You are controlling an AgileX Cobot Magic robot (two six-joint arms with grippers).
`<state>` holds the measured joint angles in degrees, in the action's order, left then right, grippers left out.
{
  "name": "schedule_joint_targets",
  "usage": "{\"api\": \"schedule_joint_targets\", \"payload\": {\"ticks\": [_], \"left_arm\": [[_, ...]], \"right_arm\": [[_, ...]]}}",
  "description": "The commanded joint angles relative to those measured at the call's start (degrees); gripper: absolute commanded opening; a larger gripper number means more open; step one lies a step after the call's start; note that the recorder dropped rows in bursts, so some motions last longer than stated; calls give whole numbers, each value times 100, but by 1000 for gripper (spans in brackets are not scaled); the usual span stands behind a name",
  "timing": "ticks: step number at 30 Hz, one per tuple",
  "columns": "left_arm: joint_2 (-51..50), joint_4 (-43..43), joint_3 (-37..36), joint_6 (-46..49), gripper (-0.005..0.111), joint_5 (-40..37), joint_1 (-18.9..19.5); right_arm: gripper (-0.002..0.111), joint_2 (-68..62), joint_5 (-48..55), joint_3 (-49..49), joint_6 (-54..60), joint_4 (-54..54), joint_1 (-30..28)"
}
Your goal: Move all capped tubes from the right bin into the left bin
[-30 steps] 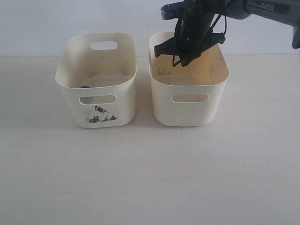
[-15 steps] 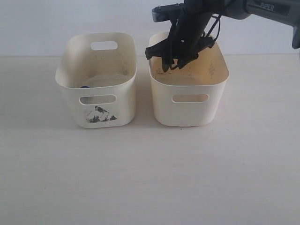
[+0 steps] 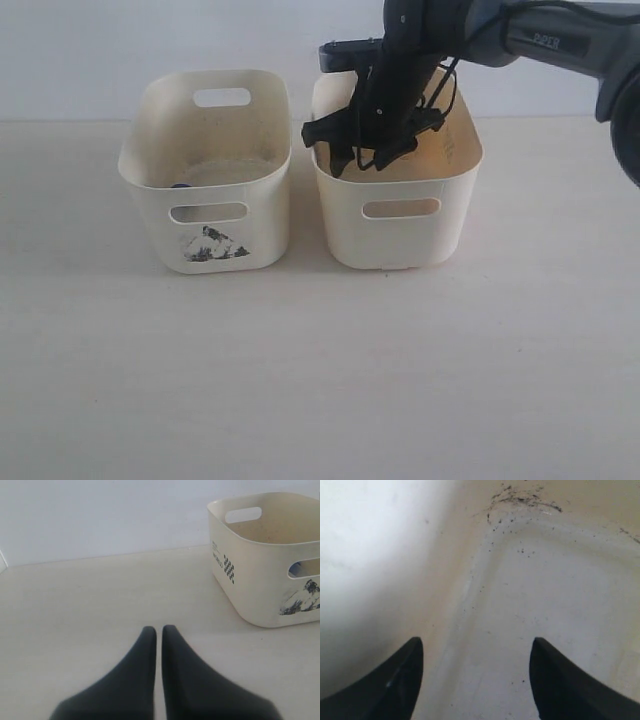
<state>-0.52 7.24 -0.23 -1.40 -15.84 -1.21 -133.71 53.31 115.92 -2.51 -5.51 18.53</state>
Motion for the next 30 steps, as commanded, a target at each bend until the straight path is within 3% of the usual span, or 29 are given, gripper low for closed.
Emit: {"api": "schedule_joint_targets", "payload": {"ticks": [1, 30], "left_arm": [[11, -38, 23, -66, 4, 86, 6], [11, -38, 23, -66, 4, 86, 6]], "right_arm": [[59, -124, 260, 2, 45, 198, -23], [59, 528, 577, 10, -195, 429, -23]]}}
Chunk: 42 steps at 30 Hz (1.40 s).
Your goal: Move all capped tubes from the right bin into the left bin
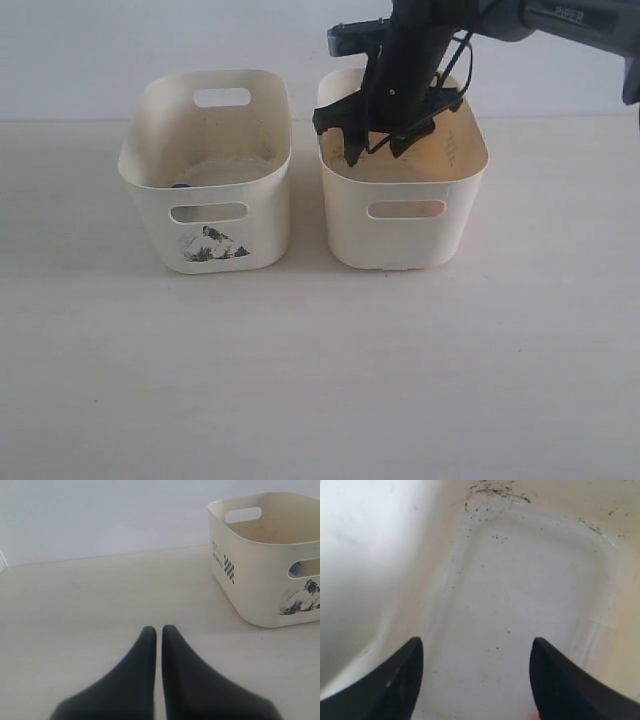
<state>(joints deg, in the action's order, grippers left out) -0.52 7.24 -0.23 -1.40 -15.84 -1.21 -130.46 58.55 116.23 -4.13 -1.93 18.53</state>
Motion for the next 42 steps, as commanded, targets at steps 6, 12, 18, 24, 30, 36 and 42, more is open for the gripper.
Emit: {"api": "schedule_joint_targets", "payload": {"ticks": [6, 12, 18, 24, 30, 36, 42], "left_arm": [[11, -38, 23, -66, 4, 86, 6], [11, -38, 23, -66, 4, 86, 6], [11, -38, 23, -66, 4, 86, 6], [11, -38, 23, -66, 4, 86, 6], [11, -38, 23, -66, 4, 86, 6], [11, -38, 23, -66, 4, 86, 6], [11, -38, 23, -66, 4, 86, 6]], "right_arm": [[59, 579, 124, -21, -153, 84, -23], [59, 894, 260, -21, -470, 348, -23], [59, 1294, 612, -21, -956, 993, -140], [59, 1564, 1141, -21, -1065, 1139, -197], [59, 1567, 1141, -21, -1285, 1229, -197], [59, 1523, 1141, -21, -1380, 1304, -197], [59, 1383, 1141, -347, -1391, 1337, -221]]}}
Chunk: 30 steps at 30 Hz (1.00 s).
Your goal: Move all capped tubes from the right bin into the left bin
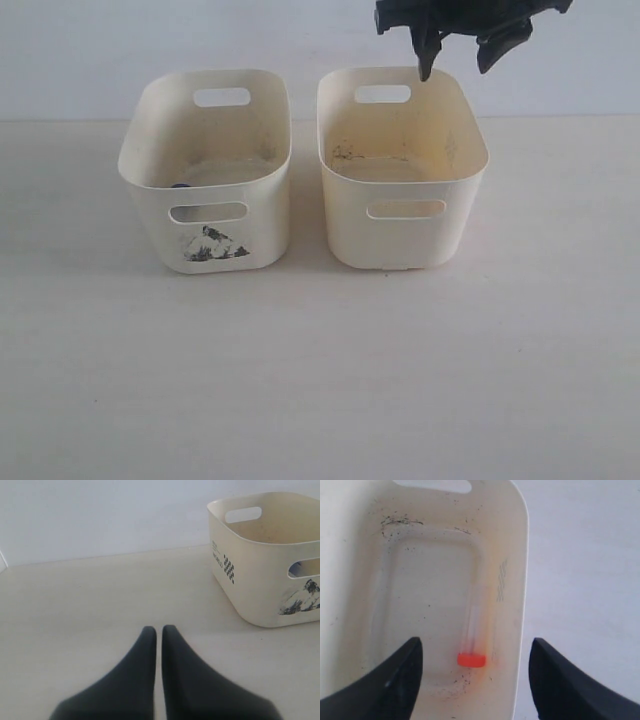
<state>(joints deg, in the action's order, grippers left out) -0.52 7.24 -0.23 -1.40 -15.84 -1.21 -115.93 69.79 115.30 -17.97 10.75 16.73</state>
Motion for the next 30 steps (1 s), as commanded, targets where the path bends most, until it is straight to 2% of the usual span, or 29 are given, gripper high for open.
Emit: {"api": "schedule_joint_targets", "payload": {"ticks": [1, 9, 15, 26, 30], "left_arm": [[11, -38, 23, -66, 4, 86, 6], [11, -38, 23, -66, 4, 86, 6], [11, -38, 23, -66, 4, 86, 6], [11, -38, 23, -66, 4, 86, 6], [11, -38, 23, -66, 4, 86, 6]], "right_arm": [[59, -70, 17, -372, -7, 70, -83], [59, -70, 17, -796, 98, -546, -589], [59, -70, 1, -796, 235, -636, -619], [59, -70, -812, -796, 528, -647, -619], [59, -70, -1478, -796, 481, -647, -619]]}}
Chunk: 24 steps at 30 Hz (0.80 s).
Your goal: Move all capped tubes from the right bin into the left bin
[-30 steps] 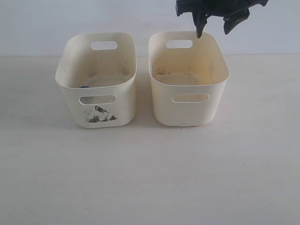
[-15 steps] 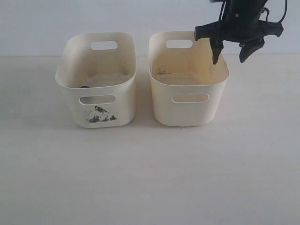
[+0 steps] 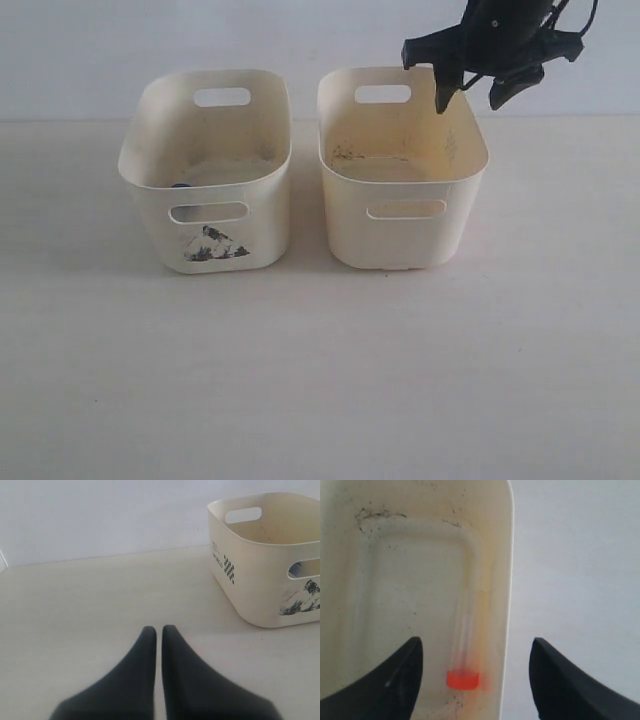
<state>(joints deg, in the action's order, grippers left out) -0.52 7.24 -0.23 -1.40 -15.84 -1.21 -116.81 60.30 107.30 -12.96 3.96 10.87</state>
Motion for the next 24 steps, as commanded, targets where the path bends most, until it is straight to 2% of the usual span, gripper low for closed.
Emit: {"api": "schedule_joint_targets", "payload": {"ticks": [1, 10, 19, 24], "left_arm": [[11, -38, 23, -66, 4, 86, 6], [11, 242, 23, -66, 4, 97, 6], [11, 243, 23, -66, 4, 109, 6], [11, 243, 23, -66, 4, 109, 6]], "right_arm": [[59, 18, -640, 15, -21, 31, -33], [59, -43, -966, 427, -104, -30, 635], [59, -643, 25, 427, -626, -242, 826], [59, -659, 141, 427, -1018, -214, 1102]]}}
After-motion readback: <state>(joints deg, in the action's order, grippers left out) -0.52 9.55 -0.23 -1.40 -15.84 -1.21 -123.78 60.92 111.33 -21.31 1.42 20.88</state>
